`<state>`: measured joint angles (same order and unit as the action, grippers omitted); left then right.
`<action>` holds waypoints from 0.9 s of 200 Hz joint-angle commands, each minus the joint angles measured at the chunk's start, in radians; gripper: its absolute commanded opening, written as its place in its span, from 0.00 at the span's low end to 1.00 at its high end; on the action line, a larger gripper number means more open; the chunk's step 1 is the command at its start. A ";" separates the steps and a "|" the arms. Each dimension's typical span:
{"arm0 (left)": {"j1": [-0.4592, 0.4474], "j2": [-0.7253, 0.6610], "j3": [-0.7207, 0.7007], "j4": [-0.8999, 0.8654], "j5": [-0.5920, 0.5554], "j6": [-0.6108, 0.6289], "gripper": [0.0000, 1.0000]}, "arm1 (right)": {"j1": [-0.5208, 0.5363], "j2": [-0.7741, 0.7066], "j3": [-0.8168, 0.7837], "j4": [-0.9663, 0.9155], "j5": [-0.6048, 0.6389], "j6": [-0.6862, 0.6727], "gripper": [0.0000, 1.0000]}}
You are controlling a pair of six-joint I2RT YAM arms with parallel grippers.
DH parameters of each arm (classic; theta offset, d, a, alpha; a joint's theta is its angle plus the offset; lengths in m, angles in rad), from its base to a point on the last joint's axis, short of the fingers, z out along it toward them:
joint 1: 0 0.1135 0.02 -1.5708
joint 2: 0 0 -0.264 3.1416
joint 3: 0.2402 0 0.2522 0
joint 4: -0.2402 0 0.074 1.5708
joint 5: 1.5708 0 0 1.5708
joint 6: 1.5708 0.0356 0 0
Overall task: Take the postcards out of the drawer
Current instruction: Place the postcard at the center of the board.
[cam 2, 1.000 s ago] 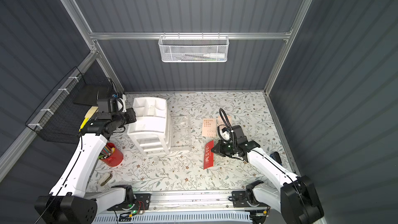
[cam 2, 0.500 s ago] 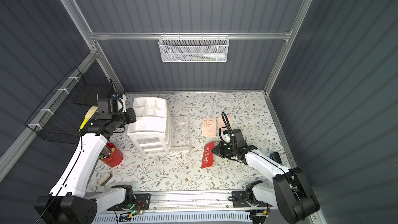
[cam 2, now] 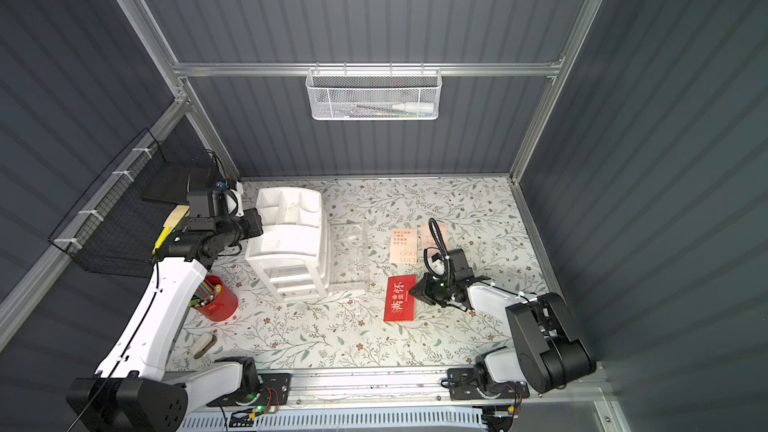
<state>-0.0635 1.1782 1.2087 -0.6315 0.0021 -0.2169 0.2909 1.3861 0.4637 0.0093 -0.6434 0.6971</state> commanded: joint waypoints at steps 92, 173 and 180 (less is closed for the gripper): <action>0.005 0.025 -0.031 -0.059 0.010 0.044 0.00 | -0.054 0.110 0.087 -0.061 -0.001 -0.096 0.21; 0.005 0.028 -0.029 -0.059 0.013 0.047 0.00 | -0.062 0.078 0.123 -0.140 0.075 -0.090 0.36; 0.005 0.029 -0.029 -0.059 0.015 0.046 0.00 | -0.064 0.066 0.132 -0.154 0.089 -0.089 0.36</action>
<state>-0.0624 1.1782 1.2087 -0.6315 0.0036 -0.2169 0.2352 1.4872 0.5613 -0.0834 -0.6022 0.6201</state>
